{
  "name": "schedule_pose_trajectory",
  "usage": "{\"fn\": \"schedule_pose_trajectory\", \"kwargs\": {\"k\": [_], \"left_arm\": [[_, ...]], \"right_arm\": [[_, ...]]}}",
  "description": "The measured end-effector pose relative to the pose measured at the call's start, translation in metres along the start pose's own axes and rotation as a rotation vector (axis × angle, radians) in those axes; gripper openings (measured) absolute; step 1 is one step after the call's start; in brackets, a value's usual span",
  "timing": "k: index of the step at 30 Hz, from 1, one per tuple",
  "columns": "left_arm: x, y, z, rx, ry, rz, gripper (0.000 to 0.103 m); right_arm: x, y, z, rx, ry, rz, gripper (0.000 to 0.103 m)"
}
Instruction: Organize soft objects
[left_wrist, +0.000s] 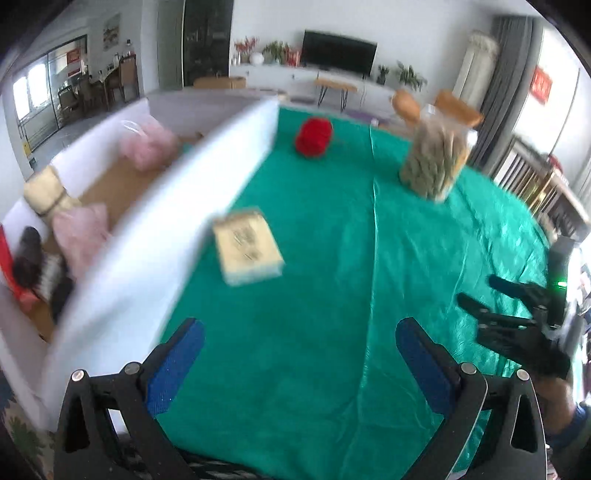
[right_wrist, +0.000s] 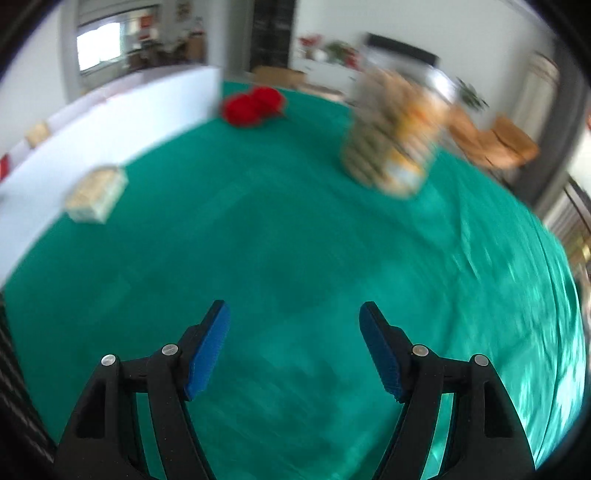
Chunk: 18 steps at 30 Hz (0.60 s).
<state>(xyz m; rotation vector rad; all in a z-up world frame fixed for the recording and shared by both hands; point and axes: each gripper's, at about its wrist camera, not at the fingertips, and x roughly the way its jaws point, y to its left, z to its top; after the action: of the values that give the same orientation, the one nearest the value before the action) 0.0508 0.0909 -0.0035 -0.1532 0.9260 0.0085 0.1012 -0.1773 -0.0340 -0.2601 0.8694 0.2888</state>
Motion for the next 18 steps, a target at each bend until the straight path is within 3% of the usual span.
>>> {"fn": "schedule_pose_trajectory", "kwargs": {"k": [5, 10, 18], "left_arm": [[0.033, -0.025, -0.007, 0.005, 0.037, 0.062, 0.103], [0.045, -0.034, -0.014, 0.036, 0.036, 0.118, 0.103], [0.049, -0.023, -0.013, 0.012, 0.048, 0.131, 0.103]], "right_arm": [[-0.003, -0.038, -0.022, 0.128, -0.02, 0.036, 0.075], [0.0, -0.035, -0.024, 0.108, -0.009, 0.021, 0.076], [0.0, -0.031, -0.026, 0.11, -0.01, 0.022, 0.077]]}}
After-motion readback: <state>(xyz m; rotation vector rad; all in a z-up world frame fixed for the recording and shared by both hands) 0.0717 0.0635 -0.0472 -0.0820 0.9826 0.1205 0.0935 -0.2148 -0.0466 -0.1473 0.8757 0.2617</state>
